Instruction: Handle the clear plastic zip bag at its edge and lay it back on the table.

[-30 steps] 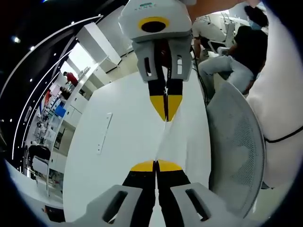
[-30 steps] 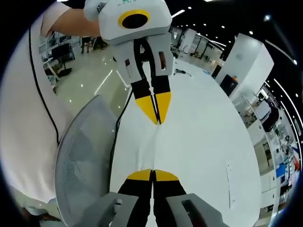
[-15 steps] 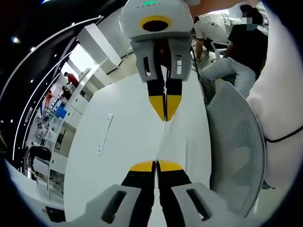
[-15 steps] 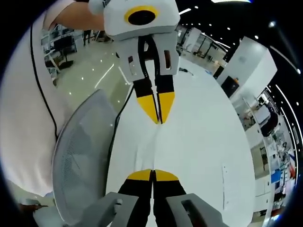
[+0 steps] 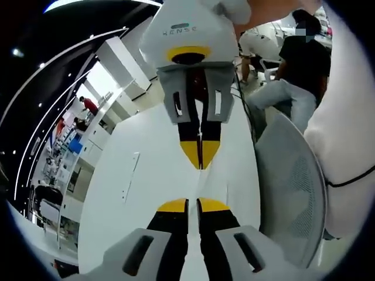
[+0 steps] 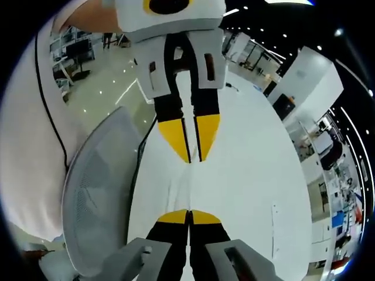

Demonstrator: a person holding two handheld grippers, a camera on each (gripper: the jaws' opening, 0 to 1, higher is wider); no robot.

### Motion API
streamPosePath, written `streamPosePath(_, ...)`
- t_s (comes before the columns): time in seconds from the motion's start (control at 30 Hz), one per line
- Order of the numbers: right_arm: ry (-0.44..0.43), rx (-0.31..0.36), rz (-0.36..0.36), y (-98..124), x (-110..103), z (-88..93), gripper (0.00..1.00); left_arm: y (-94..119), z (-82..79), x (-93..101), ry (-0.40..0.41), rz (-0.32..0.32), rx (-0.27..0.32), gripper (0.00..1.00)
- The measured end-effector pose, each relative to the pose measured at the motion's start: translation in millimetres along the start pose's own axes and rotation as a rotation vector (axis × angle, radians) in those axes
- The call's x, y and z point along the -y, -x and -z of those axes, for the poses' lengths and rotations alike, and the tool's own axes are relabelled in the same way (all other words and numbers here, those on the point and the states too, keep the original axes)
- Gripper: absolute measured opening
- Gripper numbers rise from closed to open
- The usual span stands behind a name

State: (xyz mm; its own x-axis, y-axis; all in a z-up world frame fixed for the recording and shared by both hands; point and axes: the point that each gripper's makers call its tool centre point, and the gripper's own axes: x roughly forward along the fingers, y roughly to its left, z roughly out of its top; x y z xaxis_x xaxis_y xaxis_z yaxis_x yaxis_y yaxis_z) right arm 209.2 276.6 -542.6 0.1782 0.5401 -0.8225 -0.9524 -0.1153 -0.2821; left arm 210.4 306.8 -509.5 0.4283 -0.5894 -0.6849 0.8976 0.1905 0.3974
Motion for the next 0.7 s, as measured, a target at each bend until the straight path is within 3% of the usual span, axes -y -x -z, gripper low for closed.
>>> streamPosePath(0.43, 0.01, -0.006, 0.003, -1, 8, 0.8, 0.0, -10, -17.5, 10.5, -0.022, 0.049, 0.018, 0.03)
streamPosePath(0.7, 0.012, -0.009, 0.002, -1, 10, 0.9, 0.0, -17, -20.4, 10.8, -0.034, 0.059, 0.014, 0.04)
